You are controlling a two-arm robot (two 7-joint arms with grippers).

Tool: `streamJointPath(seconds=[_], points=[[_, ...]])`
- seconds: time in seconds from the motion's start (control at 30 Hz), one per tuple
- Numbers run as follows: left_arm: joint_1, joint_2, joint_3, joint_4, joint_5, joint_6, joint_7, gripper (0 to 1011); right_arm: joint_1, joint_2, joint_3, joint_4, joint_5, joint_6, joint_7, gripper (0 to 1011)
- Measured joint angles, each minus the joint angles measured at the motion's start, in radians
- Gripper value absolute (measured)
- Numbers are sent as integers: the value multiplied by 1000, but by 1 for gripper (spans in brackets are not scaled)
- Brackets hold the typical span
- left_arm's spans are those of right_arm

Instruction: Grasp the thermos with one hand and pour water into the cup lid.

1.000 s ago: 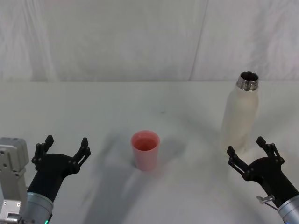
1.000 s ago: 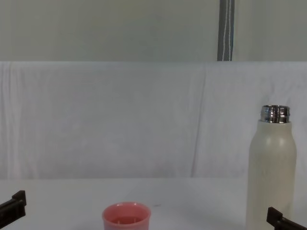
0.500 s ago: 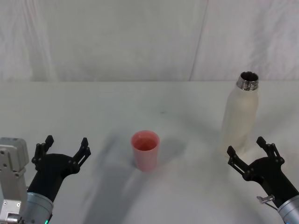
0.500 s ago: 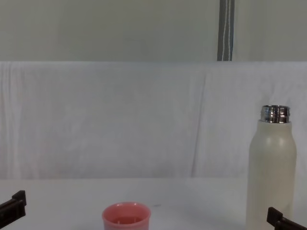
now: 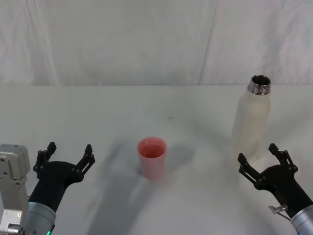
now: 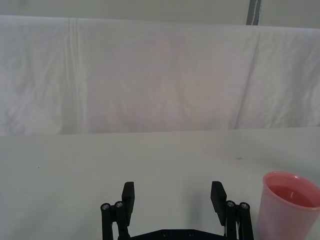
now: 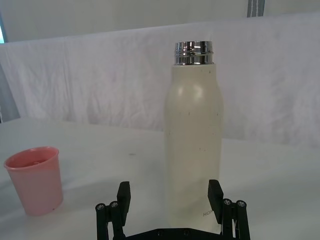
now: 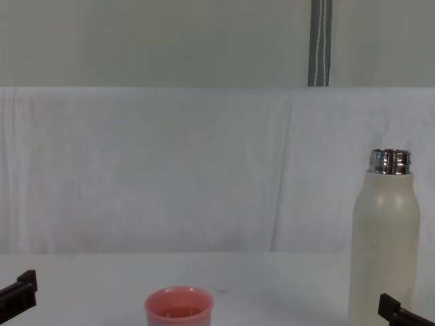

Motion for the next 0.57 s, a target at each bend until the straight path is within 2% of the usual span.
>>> streamJointPath(seconds=[0.57], points=[[0,0,0,0,0,0,0,1001,0,0,0,0,0,0,0,1001]])
